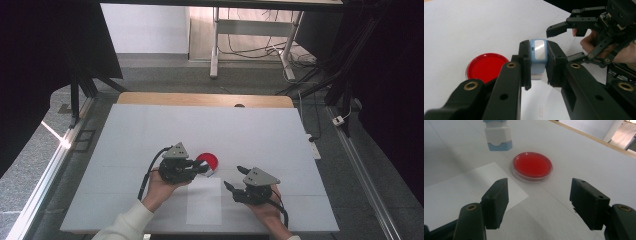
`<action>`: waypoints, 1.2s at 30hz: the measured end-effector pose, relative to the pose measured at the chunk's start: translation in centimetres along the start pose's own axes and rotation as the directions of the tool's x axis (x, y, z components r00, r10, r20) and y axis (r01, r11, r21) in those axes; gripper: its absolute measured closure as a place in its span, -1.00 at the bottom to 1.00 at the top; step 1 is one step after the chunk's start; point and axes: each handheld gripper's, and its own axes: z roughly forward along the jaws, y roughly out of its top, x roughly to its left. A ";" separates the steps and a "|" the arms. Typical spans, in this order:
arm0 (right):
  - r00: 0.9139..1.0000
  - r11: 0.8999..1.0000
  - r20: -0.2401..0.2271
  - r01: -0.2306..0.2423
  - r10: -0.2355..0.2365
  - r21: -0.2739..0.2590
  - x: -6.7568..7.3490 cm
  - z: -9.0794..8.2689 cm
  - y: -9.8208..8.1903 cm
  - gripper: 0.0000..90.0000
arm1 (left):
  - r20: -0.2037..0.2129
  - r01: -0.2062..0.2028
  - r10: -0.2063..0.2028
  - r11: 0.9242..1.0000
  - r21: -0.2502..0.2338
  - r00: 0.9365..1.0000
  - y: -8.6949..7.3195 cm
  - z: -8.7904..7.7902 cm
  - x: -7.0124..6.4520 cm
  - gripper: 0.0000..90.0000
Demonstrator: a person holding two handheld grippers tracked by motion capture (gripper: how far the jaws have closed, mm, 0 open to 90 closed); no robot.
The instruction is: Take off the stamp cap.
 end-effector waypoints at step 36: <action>0.999 0.999 -0.037 0.040 -0.040 0.008 3.2 3.2 1.5 -0.20 | 0.003 0.008 -0.008 1.000 -0.004 1.000 -0.2 0.5 -0.2 0.68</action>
